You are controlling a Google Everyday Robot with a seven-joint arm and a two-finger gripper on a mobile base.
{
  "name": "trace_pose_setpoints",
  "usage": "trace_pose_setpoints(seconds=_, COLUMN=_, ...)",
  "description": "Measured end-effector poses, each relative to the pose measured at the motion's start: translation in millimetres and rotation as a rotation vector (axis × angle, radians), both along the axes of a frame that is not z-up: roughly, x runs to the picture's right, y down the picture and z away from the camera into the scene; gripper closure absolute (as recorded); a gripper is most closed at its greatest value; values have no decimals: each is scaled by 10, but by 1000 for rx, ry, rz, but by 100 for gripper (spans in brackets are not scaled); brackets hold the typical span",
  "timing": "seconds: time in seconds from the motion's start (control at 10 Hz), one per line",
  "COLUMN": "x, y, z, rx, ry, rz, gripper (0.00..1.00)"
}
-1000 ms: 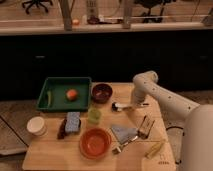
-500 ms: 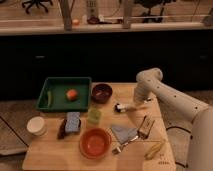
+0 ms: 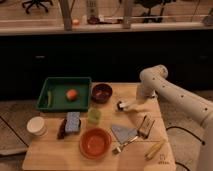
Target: Place brush in red bowl
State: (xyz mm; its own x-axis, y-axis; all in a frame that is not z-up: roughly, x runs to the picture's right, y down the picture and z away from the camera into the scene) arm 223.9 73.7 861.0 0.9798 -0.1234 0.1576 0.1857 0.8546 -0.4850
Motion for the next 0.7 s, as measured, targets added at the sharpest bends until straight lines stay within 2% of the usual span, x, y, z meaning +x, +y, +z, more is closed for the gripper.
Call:
trace_pose_setpoints(seconds=0.4, x=66, y=-1, z=-180, rx=25, ry=-4, rz=-29, gripper=99)
trace_pose_setpoints(seconds=0.7, x=72, y=-36, z=-448, rx=42, ry=-13, rz=-54, gripper=99)
